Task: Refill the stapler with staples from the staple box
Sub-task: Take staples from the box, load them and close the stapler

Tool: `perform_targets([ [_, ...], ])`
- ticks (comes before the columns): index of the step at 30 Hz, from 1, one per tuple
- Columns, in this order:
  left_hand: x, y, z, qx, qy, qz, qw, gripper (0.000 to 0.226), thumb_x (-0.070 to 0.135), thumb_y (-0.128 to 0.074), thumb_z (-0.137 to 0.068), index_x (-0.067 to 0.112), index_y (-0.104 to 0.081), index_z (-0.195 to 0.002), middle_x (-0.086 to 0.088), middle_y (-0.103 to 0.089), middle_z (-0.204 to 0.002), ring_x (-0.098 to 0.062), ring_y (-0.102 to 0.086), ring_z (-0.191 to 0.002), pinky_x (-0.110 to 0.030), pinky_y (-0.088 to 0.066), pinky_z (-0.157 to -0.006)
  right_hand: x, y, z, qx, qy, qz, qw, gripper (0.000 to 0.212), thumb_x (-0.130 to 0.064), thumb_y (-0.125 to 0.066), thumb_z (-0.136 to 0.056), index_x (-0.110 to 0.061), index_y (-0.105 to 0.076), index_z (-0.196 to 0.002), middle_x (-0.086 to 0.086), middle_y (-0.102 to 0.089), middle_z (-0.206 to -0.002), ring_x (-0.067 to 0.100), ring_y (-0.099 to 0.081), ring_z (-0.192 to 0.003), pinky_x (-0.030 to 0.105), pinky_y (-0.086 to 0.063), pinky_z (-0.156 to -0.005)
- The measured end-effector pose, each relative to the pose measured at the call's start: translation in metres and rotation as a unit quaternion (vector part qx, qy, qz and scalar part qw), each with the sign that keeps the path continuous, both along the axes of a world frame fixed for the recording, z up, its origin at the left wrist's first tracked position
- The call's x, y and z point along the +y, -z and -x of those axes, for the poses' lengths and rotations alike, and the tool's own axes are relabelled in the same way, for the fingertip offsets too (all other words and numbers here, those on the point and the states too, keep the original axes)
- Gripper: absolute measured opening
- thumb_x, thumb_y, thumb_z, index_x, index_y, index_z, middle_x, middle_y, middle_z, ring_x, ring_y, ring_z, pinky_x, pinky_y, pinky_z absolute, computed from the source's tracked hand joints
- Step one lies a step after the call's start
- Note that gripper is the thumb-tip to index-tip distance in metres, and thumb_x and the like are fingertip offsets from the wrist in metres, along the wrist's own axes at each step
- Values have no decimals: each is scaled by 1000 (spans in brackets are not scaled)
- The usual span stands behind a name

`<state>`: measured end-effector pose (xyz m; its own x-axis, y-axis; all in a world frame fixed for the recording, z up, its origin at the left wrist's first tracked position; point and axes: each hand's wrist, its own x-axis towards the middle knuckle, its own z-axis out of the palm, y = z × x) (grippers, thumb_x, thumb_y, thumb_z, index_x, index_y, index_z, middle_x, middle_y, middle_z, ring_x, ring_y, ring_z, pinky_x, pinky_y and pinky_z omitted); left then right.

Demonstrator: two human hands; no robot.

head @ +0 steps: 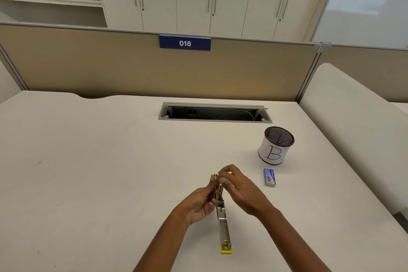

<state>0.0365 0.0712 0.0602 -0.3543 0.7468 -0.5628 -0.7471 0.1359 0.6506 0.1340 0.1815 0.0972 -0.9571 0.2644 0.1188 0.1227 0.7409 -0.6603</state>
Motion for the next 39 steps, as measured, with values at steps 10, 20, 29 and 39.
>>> perform_targets([
  [10,0,0,3,1,-40,-18,999,44,41,-47,-90,8,-64,-67,3,-53,-40,-4,-48,-29,-10,-43,-30,-14,3,-4,13,62,289,955,18,-23,-56,-90,-36,-54,-104,-5,-57,-113,13,-61,-95,18,-52,-73],
  [20,4,4,-2,17,-55,-27,998,42,35,-49,-90,3,-68,-72,0,-64,-47,-4,-57,-36,-12,-51,-39,-32,6,1,-9,180,482,857,22,-3,-59,-85,-17,-57,-101,-1,-65,-79,8,-60,-61,21,-49,-56],
  [29,-2,6,-8,-3,-60,-19,998,36,30,-48,-91,3,-64,-73,-3,-55,-48,-5,-56,-33,-14,-52,-38,-24,2,4,-134,167,681,700,23,-7,-47,-87,-14,-65,-75,2,-57,-53,11,-48,-36,16,-34,-42],
  [39,-9,2,8,-27,-144,-38,989,33,26,-50,-91,-2,-63,-78,-3,-58,-42,-5,-56,-32,-15,-53,-39,-15,5,-18,-94,112,555,819,37,4,-37,-92,-16,-52,-119,9,-68,-93,20,-67,-75,23,-54,-57],
])
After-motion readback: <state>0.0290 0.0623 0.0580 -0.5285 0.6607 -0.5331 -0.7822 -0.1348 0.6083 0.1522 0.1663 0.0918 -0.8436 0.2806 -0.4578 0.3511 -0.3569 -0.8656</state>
